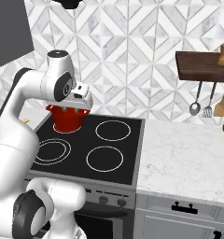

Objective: Put the lime and onion in the pot. Retrieve the spatula and lightly stir the vegetables in the pot.

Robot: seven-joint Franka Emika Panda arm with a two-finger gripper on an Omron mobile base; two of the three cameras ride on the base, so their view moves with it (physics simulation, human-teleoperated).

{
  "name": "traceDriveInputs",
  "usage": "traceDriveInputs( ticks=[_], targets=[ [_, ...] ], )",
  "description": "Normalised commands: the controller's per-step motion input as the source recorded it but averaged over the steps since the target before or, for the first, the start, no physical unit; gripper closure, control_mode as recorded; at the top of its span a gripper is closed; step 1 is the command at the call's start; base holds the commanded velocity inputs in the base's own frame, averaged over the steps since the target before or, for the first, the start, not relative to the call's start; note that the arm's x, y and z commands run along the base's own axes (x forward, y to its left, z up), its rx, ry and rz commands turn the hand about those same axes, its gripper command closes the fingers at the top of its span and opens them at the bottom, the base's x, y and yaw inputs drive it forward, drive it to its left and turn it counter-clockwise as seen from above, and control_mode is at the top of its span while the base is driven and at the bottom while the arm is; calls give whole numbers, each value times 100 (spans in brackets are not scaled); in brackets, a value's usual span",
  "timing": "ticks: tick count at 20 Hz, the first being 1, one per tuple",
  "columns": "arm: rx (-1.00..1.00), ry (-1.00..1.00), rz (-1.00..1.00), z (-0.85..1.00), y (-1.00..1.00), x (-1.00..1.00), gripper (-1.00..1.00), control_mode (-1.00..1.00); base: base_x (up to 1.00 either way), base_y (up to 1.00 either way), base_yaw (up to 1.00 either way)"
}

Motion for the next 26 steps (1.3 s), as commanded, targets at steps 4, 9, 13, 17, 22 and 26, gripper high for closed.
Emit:
traceDriveInputs(
  ticks=[4, 9, 13, 17, 22, 26],
  targets=[
    [0, 0, 0, 0, 0, 0, -100, 100, 0, 14, 0],
    [0, 0, 0, 0, 0, 0, -100, 100, 0, 58, 0],
    [0, 0, 0, 0, 0, 0, -100, 100, 0, 59, 0],
    [0, 0, 0, 0, 0, 0, -100, 100, 1, 54, 0],
    [0, 0, 0, 0, 0, 0, -100, 100, 6, 41, 0],
    [0, 0, 0, 0, 0, 0, -100, 100, 4, 8, 0]
  ],
)
